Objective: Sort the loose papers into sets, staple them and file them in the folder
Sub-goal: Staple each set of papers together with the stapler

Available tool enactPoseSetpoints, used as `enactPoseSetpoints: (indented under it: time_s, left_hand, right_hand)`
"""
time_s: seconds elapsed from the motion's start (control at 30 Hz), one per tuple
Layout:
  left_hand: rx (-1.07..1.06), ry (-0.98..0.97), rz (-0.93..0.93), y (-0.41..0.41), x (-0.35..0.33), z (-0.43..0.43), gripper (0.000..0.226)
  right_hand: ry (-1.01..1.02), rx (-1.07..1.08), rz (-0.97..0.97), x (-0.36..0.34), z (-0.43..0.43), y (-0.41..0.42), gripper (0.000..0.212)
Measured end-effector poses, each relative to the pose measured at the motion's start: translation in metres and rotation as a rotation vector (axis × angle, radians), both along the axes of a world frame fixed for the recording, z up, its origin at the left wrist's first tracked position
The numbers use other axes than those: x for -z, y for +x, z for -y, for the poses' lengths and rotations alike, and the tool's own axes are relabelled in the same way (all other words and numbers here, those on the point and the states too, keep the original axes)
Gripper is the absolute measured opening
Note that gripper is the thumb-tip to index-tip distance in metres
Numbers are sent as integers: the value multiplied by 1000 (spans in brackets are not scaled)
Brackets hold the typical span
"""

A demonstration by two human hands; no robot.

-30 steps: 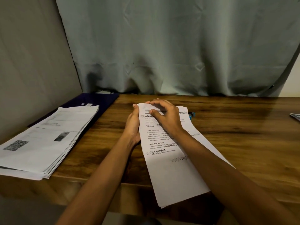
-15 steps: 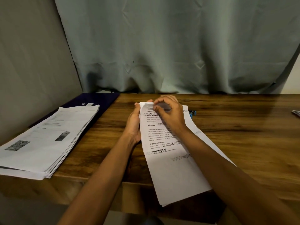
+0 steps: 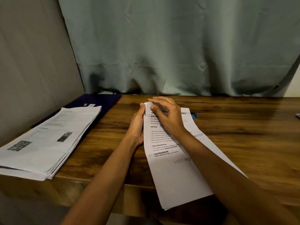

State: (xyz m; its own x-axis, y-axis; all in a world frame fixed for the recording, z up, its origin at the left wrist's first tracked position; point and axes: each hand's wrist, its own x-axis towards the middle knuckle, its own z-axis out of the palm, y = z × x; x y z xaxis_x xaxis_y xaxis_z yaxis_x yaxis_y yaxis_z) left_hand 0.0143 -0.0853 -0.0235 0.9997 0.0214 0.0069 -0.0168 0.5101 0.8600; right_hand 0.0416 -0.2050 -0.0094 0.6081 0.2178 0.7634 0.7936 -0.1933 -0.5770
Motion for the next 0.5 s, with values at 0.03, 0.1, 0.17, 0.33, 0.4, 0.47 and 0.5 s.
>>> enactPoseSetpoints:
  time_s: [0.03, 0.1, 0.17, 0.33, 0.4, 0.47, 0.5]
  left_hand:
    - [4, 1, 6, 0, 0, 1, 62]
    - [8, -12, 18, 0, -1, 1, 57]
    - [29, -18, 23, -1, -2, 2, 51]
    - [32, -12, 30, -5, -4, 3, 55]
    - [2, 8, 41, -5, -5, 3, 53]
    - [-21, 37, 57, -4, -4, 3, 52]
    - [-34, 52, 60, -4, -4, 3, 50]
  right_hand:
    - [13, -10, 0, -1, 0, 0, 24]
    - [38, -28, 0, -2, 0, -1, 24]
    - [51, -38, -10, -2, 1, -1, 24]
    - [60, -53, -35, -2, 0, -3, 24]
    - [72, -58, -32, -2, 1, -3, 24]
    - [96, -68, -45, -3, 2, -5, 23]
    - [107, -74, -51, -3, 3, -5, 23]
